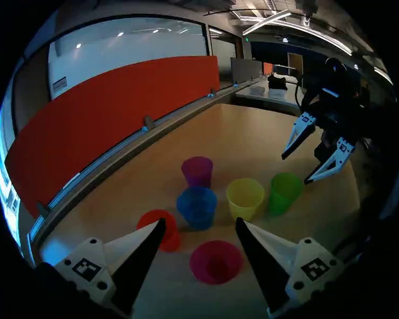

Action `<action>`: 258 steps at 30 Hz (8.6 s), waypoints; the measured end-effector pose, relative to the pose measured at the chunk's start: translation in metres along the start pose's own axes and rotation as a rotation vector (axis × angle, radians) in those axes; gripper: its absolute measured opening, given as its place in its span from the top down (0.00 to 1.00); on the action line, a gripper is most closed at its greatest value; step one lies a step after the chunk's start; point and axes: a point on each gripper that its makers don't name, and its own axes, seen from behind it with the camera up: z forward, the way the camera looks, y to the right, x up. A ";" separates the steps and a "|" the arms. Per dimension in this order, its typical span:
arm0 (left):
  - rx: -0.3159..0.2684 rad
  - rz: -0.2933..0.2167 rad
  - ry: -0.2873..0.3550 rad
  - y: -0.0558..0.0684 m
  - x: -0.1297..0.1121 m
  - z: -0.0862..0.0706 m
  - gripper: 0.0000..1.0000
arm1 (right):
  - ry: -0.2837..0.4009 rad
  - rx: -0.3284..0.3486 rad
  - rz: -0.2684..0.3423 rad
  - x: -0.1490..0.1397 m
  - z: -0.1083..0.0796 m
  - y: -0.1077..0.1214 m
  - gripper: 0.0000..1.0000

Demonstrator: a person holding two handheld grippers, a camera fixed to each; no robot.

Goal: Pour water

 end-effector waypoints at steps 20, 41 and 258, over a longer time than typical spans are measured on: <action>-0.009 -0.002 -0.019 0.001 -0.007 0.010 0.03 | -0.048 0.031 -0.008 -0.033 0.027 -0.008 0.01; -0.009 -0.009 -0.027 -0.009 -0.007 0.021 0.03 | -0.035 0.062 -0.015 -0.027 0.057 -0.009 0.08; 0.191 -0.138 0.483 0.031 0.123 -0.093 0.12 | 0.451 -0.043 -0.055 0.141 -0.053 -0.041 0.07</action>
